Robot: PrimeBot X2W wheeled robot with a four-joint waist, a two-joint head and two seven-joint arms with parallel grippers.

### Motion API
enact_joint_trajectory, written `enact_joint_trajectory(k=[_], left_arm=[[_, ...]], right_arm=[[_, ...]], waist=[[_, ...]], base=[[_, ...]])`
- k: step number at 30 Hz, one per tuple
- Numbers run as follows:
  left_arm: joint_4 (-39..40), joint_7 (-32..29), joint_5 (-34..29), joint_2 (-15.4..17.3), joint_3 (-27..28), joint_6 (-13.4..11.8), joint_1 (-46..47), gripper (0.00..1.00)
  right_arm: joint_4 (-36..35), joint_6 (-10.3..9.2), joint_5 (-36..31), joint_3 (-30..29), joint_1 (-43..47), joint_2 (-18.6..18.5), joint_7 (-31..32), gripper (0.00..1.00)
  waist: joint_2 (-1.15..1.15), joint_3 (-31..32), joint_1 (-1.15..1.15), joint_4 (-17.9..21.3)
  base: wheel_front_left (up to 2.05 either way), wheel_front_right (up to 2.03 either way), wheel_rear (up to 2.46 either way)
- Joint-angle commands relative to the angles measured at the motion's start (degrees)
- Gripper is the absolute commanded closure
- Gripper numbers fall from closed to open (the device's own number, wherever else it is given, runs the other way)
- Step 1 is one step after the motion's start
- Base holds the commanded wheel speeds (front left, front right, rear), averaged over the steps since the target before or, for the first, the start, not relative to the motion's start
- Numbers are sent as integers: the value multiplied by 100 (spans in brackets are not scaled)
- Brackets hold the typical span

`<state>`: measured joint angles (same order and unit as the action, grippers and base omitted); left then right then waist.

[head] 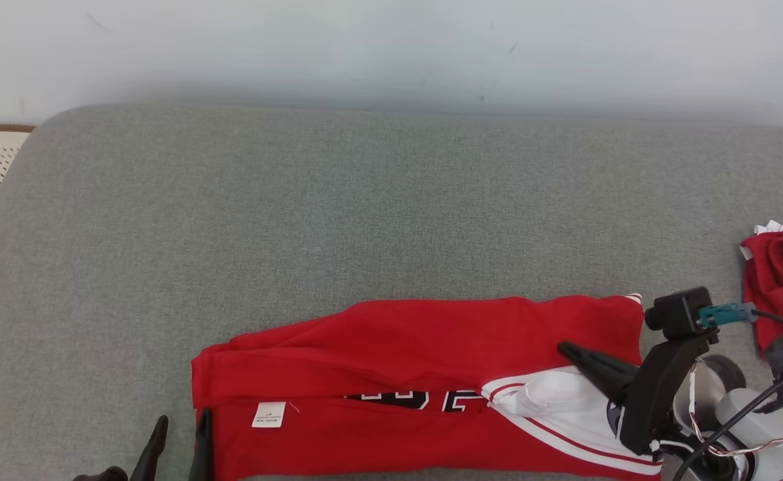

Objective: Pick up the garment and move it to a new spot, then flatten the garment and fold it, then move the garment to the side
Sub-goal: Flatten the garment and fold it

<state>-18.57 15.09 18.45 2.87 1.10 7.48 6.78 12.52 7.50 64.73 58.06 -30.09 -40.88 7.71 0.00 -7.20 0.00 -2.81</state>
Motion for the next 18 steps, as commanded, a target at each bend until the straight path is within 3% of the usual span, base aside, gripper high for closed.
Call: enact_joint_trajectory(k=[1, 18], left_arm=[[-7, 2, -45, 8, 43, 1, -58, 0], [68, 2, -46, 8, 141, 1, -136, 0]], right_arm=[[-84, -2, 217, 106, -12, -49, 161, 100], [-873, -2, 987, 683, 444, -661, 1036, 100]], waist=[[0, 24, 0, 25], [0, 113, 0, 317]], base=[[0, 0, 0], [0, 0, 0]])
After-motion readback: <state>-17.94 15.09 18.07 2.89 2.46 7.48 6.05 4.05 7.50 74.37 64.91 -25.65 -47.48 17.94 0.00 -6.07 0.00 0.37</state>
